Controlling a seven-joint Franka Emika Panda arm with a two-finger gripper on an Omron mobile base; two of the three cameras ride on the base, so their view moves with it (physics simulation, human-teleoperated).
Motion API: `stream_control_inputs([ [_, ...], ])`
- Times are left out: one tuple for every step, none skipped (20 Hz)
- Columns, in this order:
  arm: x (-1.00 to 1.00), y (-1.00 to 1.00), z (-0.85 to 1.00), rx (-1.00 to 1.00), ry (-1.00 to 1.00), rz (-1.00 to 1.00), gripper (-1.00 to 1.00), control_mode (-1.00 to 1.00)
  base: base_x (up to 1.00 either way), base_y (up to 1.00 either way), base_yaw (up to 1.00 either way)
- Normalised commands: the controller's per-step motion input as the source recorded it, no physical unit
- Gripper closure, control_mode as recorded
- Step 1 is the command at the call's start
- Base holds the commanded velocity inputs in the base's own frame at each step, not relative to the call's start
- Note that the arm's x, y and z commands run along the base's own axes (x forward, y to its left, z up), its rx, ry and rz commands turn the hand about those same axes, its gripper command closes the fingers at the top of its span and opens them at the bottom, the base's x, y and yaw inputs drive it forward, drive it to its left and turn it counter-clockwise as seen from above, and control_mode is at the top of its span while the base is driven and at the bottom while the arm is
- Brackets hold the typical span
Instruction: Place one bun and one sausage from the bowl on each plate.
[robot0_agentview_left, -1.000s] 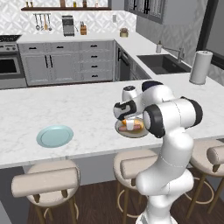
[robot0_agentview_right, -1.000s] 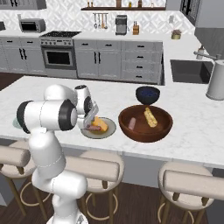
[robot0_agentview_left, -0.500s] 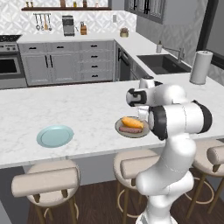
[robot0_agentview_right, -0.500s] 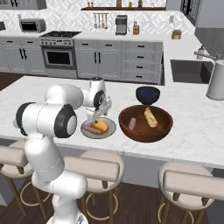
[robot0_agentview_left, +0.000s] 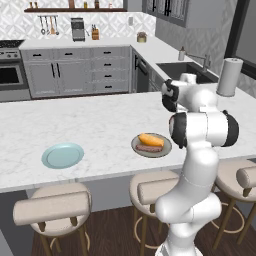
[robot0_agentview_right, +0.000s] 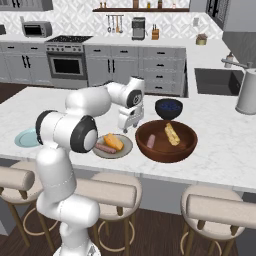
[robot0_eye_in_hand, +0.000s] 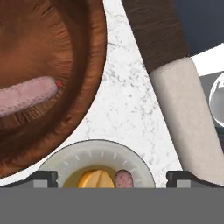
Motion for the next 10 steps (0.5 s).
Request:
stream_control_inputs([
  [-0.10, 0.00, 0.00, -0.08, 0.00, 0.97, -1.00, -1.00, 0.00, 0.00, 0.00],
  [-0.12, 0.00, 0.00, -0.10, 0.00, 0.97, -1.00, -1.00, 0.00, 0.00, 0.00],
  [-0.12, 0.00, 0.00, -0.11, 0.00, 0.97, -1.00, -1.00, 0.00, 0.00, 0.00],
  [-0.13, 0.00, 0.00, -0.11, 0.00, 0.97, -1.00, -1.00, 0.00, 0.00, 0.00],
  [-0.14, 0.00, -0.03, -0.11, 0.01, 0.96, -1.00, -1.00, 0.00, 0.00, 0.00],
  [-0.21, -0.37, 0.00, -0.04, 0.00, 0.80, -1.00, -1.00, 0.00, 0.00, 0.00],
  [-0.31, -0.65, -0.10, 0.00, 0.00, 0.70, -1.00, -1.00, 0.00, 0.00, 0.00],
  [-0.36, -1.00, -0.24, 0.00, -0.01, 0.53, -1.00, -1.00, 0.00, 0.00, 0.00],
  [-0.46, -1.00, -0.31, 0.00, -0.08, 0.49, -1.00, -1.00, 0.00, 0.00, 0.00],
  [-0.48, -1.00, -0.27, 0.00, -0.16, 0.45, -1.00, -1.00, 0.00, 0.00, 0.00],
])
